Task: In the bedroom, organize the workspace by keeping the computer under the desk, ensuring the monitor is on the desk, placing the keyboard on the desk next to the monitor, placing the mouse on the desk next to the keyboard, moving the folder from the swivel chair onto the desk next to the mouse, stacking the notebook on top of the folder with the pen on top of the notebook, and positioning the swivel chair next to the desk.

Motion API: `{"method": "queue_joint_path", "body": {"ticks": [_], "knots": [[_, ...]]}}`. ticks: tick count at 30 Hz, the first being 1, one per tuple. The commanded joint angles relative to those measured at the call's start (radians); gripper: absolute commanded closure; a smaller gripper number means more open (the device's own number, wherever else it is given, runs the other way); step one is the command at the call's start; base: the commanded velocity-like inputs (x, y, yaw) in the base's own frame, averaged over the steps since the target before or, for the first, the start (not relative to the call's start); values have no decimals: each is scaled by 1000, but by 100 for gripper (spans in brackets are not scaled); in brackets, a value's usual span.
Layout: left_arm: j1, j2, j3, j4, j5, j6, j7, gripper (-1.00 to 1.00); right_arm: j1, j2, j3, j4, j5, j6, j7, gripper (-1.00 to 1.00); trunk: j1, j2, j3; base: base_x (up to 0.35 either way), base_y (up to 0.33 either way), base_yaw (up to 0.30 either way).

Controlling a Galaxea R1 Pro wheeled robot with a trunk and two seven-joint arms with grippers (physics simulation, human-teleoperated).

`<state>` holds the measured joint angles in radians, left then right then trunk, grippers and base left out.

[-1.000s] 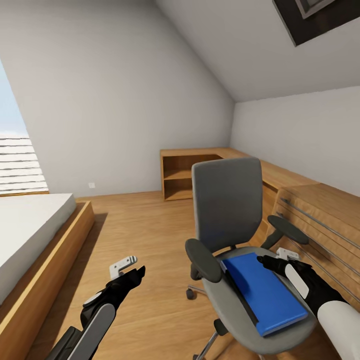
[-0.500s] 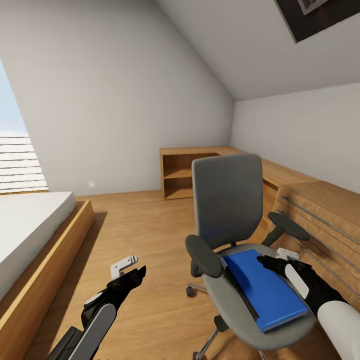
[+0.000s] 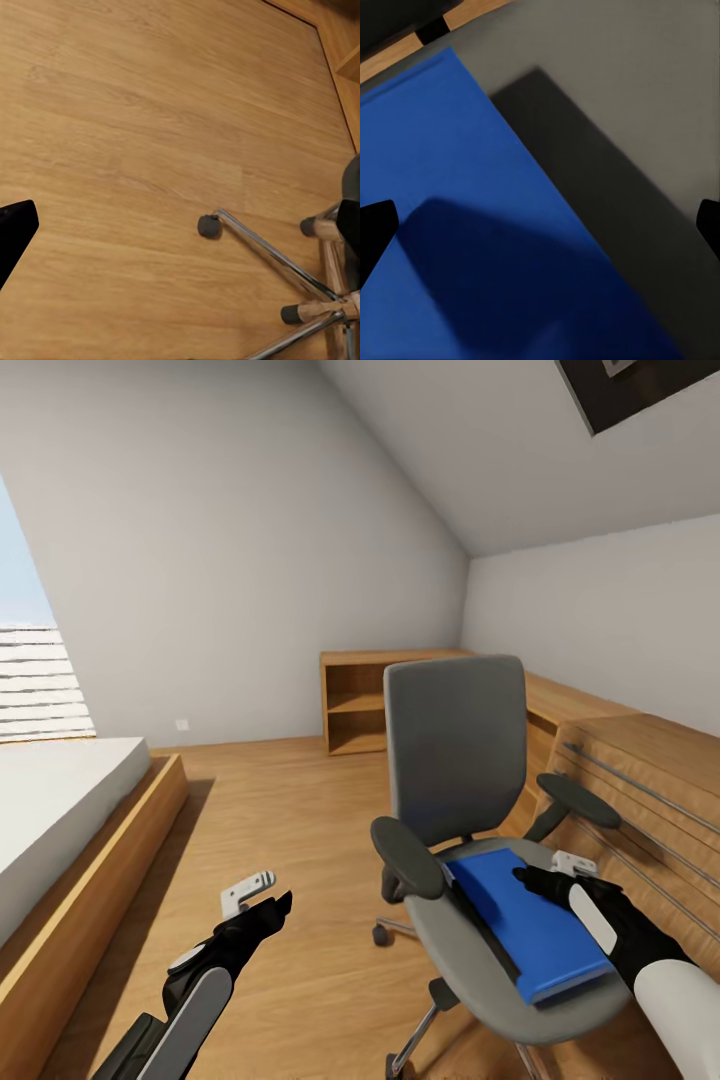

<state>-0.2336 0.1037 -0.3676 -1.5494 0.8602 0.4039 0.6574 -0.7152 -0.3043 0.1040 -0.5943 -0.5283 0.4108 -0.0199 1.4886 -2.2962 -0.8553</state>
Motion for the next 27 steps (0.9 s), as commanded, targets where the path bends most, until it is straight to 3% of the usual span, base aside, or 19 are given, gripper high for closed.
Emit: {"method": "queue_joint_path", "body": {"ticks": [1,27], "knots": [[-1,1,-2,-1,7,1,8,-100,0,-1,6,24,-4,3,-2,-100,4,-8,-4,0,0,0],[-1,4,-2,-1,8,3,8,-100,0,0,8,24,-4,3,-2,-100,12,-22,-11,0,0,0]]}}
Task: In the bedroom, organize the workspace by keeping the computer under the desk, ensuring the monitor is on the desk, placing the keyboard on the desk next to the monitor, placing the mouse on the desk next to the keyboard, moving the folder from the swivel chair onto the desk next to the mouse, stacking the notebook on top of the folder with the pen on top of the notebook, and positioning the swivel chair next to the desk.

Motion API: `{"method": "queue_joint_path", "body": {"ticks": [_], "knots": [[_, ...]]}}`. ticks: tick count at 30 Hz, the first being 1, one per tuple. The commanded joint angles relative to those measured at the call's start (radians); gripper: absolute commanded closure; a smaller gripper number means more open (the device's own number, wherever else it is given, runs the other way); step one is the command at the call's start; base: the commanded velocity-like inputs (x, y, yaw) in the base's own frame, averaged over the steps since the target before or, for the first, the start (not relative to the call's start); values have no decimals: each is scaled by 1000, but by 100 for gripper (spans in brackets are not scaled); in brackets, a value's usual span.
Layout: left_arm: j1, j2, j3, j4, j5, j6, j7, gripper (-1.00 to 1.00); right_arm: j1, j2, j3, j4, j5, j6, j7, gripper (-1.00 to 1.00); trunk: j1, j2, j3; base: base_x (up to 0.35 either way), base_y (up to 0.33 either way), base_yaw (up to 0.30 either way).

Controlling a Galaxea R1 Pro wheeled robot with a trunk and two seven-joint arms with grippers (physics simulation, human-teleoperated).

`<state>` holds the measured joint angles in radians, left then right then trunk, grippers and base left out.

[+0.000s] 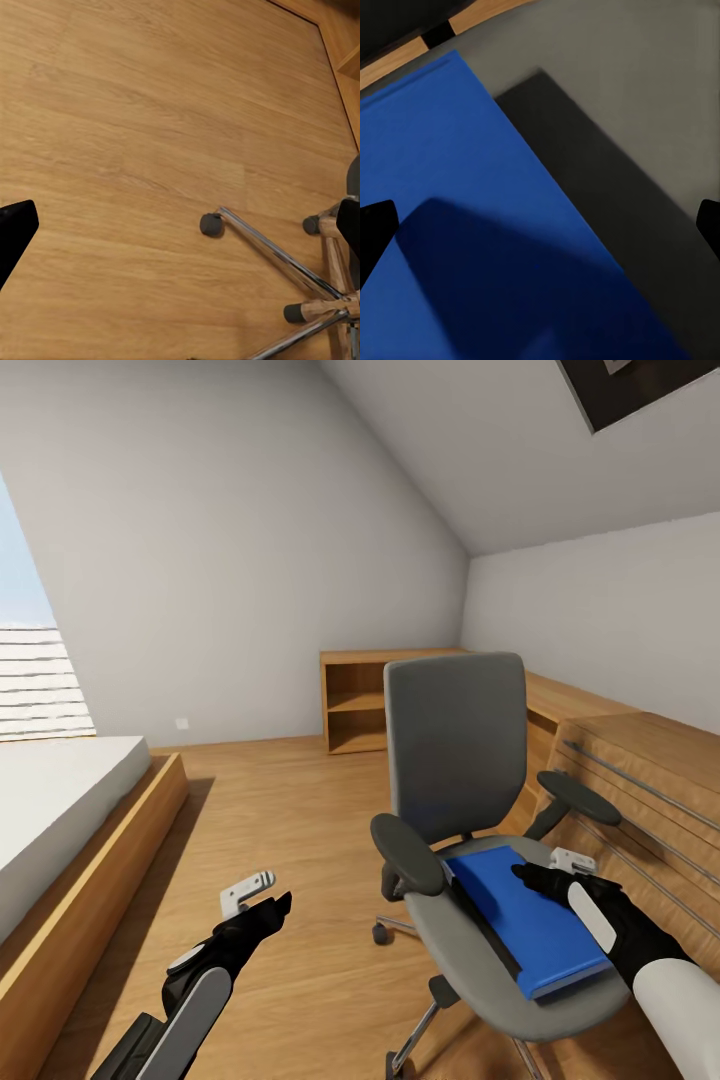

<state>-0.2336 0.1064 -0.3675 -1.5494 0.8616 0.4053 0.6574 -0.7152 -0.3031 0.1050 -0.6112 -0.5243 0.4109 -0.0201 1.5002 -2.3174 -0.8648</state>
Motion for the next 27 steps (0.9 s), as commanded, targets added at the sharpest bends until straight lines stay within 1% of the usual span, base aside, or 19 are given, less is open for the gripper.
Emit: {"method": "queue_joint_path", "body": {"ticks": [1,5,15,23,27], "knots": [[-1,1,-2,-1,7,1,8,-100,0,-1,7,41,-8,3,-1,-100,0,0,-1,0,0,0],[-1,1,-2,-1,7,1,8,-100,0,-1,7,41,-7,3,-1,-100,0,0,-1,-23,-19,0],[-1,2,-2,-1,6,0,8,-100,0,-1,7,41,-6,3,-1,-100,0,0,-1,-164,-123,0],[-1,2,-2,-1,5,0,8,-100,0,-1,7,41,-6,3,-1,-100,0,0,-1,-46,-22,0],[-1,1,-2,-1,5,0,8,-100,0,-1,7,41,-6,3,-1,-100,0,0,-1,-190,-60,0]]}}
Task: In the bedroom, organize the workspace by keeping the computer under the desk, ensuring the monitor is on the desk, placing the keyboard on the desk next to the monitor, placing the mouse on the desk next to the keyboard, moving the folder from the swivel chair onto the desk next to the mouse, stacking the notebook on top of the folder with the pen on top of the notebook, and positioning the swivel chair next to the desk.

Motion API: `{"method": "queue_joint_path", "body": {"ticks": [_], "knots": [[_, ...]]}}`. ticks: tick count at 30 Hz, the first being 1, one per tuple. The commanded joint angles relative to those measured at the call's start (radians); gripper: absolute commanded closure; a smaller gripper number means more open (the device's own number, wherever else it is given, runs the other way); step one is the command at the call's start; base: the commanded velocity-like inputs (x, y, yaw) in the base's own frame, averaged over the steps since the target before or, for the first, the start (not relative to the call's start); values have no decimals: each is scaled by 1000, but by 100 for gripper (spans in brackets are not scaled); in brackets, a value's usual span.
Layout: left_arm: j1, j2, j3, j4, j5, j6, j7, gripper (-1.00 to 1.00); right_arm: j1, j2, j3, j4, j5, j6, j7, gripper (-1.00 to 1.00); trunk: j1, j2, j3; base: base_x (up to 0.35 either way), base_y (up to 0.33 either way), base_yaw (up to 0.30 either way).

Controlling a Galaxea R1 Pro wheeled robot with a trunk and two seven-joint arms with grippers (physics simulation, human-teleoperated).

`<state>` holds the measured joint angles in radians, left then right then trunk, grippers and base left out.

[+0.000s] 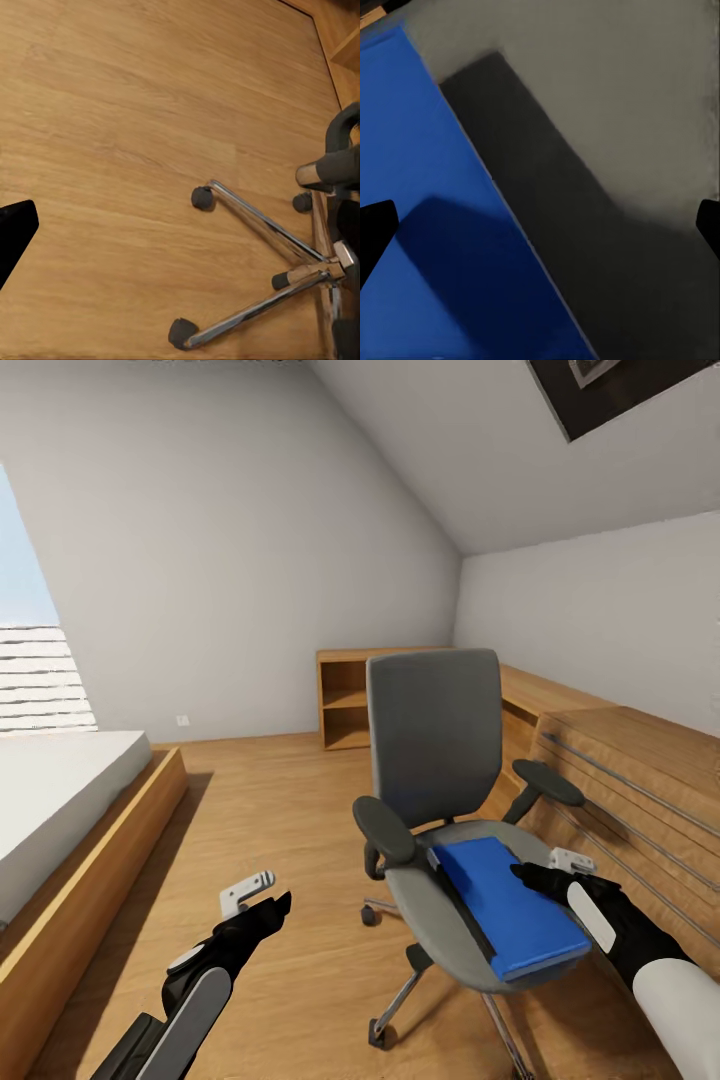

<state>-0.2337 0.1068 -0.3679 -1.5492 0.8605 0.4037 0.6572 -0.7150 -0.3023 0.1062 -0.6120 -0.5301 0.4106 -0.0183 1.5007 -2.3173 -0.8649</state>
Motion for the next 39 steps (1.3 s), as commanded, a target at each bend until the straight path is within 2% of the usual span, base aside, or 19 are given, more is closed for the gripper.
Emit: {"method": "queue_joint_path", "body": {"ticks": [1,39], "knots": [[-1,1,-2,-2,7,1,8,-100,0,-1,6,41,-1,4,-3,-100,-1,0,-1,-268,-92,0],[-1,1,-8,-1,8,3,8,-100,0,-1,7,42,-1,3,-3,-100,-1,0,-1,-70,-32,0]]}}
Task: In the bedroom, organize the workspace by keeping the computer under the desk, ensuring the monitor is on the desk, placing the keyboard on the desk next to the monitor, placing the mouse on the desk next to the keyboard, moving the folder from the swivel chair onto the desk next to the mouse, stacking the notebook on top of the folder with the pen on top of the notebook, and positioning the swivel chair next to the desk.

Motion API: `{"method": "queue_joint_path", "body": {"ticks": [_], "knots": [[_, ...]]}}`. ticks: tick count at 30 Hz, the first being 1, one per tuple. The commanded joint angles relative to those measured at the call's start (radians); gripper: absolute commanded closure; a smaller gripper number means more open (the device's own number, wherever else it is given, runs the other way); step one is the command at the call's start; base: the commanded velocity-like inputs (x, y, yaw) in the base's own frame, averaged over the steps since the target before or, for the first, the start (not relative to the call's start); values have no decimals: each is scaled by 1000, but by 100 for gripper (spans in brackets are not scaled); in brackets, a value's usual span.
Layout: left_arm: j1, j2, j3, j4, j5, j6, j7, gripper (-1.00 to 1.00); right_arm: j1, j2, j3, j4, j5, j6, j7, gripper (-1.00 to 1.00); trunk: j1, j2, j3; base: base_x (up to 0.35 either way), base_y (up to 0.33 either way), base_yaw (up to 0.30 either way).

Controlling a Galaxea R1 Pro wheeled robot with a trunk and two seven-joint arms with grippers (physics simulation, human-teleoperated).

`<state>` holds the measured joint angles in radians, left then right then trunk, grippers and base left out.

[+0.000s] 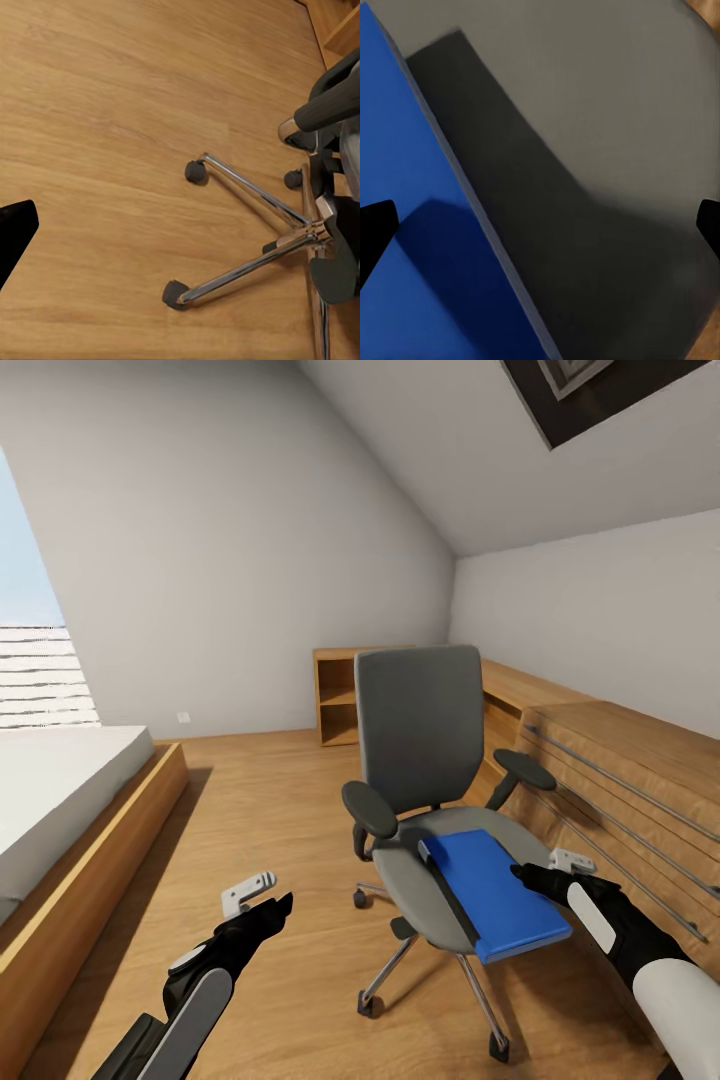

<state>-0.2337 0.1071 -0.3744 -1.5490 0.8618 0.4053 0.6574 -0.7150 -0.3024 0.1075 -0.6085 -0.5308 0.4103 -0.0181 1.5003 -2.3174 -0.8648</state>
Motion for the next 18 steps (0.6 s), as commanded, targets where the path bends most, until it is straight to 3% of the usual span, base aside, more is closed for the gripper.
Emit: {"method": "queue_joint_path", "body": {"ticks": [1,18], "knots": [[-1,1,-2,-1,7,1,8,-100,0,-1,6,38,0,4,-3,-100,0,0,-1,-4,-3,0],[-1,0,-3,-1,7,2,8,-100,0,-1,6,38,0,4,-3,-100,0,0,-1,-1,0,0]]}}
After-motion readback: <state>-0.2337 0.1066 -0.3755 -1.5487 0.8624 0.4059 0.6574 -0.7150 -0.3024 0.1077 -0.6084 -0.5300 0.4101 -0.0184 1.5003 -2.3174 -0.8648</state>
